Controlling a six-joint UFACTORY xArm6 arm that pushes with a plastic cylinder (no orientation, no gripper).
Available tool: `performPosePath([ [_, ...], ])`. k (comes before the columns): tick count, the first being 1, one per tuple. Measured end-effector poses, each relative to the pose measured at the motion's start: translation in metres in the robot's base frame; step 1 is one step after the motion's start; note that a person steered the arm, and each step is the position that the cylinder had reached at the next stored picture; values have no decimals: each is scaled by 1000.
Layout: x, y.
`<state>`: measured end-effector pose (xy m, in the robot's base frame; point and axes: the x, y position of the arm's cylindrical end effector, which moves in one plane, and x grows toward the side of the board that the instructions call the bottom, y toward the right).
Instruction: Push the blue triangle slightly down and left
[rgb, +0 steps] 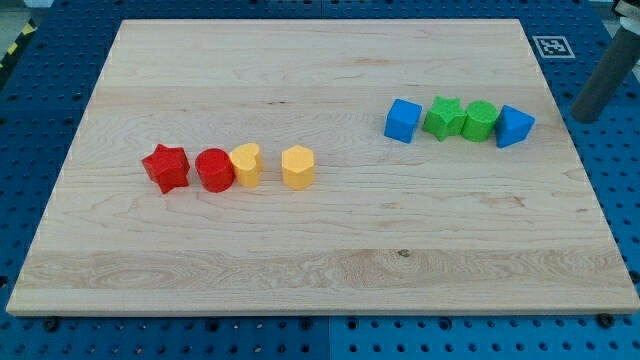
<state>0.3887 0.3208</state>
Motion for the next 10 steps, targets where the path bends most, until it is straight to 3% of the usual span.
performPosePath([
  [8, 23, -1],
  [10, 13, -58],
])
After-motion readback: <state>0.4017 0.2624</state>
